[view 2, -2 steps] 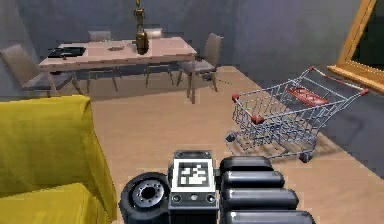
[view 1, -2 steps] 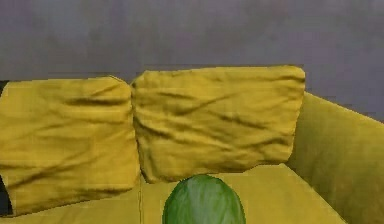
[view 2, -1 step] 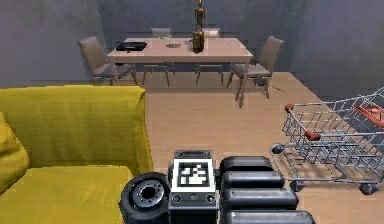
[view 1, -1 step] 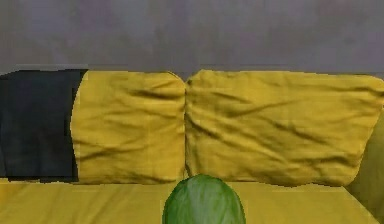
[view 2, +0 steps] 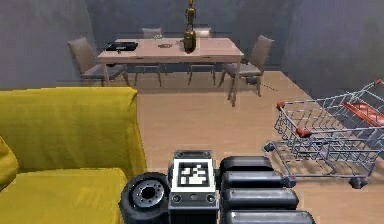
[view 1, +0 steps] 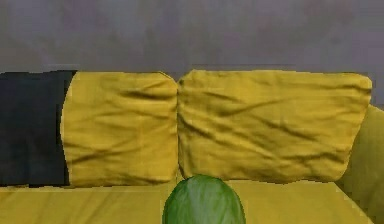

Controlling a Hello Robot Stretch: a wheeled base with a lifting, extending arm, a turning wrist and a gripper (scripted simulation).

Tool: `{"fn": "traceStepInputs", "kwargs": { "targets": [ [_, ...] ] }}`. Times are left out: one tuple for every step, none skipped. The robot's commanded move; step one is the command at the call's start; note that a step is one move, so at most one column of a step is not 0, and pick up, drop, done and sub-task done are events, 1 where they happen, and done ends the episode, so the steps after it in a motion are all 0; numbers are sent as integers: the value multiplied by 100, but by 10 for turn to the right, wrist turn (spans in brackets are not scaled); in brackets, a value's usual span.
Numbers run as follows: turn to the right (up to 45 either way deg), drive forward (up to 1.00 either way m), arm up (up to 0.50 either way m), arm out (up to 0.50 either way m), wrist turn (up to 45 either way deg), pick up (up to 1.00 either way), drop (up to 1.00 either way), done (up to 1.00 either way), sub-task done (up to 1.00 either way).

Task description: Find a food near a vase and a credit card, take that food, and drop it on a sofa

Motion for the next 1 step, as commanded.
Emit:
{"fn": "traceStepInputs", "kwargs": {
  "targets": [
    [-60, 0, 0, 0, 0, 0, 0, 0, 0]
  ]
}}
